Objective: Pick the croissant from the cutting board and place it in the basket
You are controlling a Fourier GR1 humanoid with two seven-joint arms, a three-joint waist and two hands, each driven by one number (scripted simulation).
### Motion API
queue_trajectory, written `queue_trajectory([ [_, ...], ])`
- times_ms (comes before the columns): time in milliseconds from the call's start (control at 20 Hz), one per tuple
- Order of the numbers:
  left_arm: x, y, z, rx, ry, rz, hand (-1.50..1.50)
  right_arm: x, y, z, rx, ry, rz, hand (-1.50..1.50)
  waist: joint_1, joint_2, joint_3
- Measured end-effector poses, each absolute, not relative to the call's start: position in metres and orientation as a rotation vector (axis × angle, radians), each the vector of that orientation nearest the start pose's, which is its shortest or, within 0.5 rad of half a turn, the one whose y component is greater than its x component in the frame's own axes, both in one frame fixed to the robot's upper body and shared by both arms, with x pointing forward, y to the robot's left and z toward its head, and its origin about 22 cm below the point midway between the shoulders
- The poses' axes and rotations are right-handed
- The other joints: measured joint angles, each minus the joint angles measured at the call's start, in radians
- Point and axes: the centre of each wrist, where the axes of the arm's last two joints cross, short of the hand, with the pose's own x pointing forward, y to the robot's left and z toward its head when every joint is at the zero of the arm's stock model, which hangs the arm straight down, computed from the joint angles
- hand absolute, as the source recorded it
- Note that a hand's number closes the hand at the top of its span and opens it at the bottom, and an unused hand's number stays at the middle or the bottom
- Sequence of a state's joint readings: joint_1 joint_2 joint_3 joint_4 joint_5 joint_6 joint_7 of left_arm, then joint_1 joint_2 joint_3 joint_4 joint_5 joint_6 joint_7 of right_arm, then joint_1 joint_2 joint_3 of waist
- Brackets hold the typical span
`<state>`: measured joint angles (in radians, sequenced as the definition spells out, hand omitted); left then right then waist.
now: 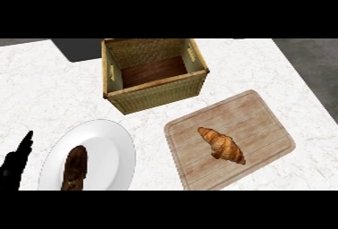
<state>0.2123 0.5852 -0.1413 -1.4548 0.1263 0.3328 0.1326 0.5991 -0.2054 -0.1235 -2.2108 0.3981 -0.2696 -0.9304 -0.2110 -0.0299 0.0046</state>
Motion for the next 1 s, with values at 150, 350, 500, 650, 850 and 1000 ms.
queue_trajectory([
  [150, 0.182, 0.356, -0.018, 0.576, -1.106, -0.148, 0.0, 0.063, -0.309, 0.07, 1.298, 3.2, -1.12, -1.5, 0.024, 0.002, 0.0],
  [350, 0.193, 0.343, -0.016, 0.557, -1.112, -0.186, 0.0, 0.024, -0.305, 0.058, 1.451, 3.2, -1.216, -1.5, 0.07, 0.007, -0.001],
  [500, 0.203, 0.339, -0.014, 0.545, -1.113, -0.204, 0.0, -0.001, -0.3, 0.046, 1.566, 3.228, -1.238, -1.5, 0.096, 0.01, -0.002],
  [650, 0.211, 0.334, -0.012, 0.538, -1.126, -0.223, 0.0, -0.017, -0.294, 0.037, 1.657, 3.254, -1.224, -1.5, 0.12, 0.013, -0.002],
  [850, 0.222, 0.324, -0.012, 0.523, -1.133, -0.254, 0.0, -0.024, -0.29, 0.023, 1.728, 3.273, -1.194, -1.5, 0.148, 0.017, -0.003],
  [1000, 0.228, 0.318, -0.012, 0.515, -1.139, -0.269, 0.0, -0.02, -0.287, 0.012, 1.74, 3.288, -1.145, -1.5, 0.165, 0.02, -0.003],
])
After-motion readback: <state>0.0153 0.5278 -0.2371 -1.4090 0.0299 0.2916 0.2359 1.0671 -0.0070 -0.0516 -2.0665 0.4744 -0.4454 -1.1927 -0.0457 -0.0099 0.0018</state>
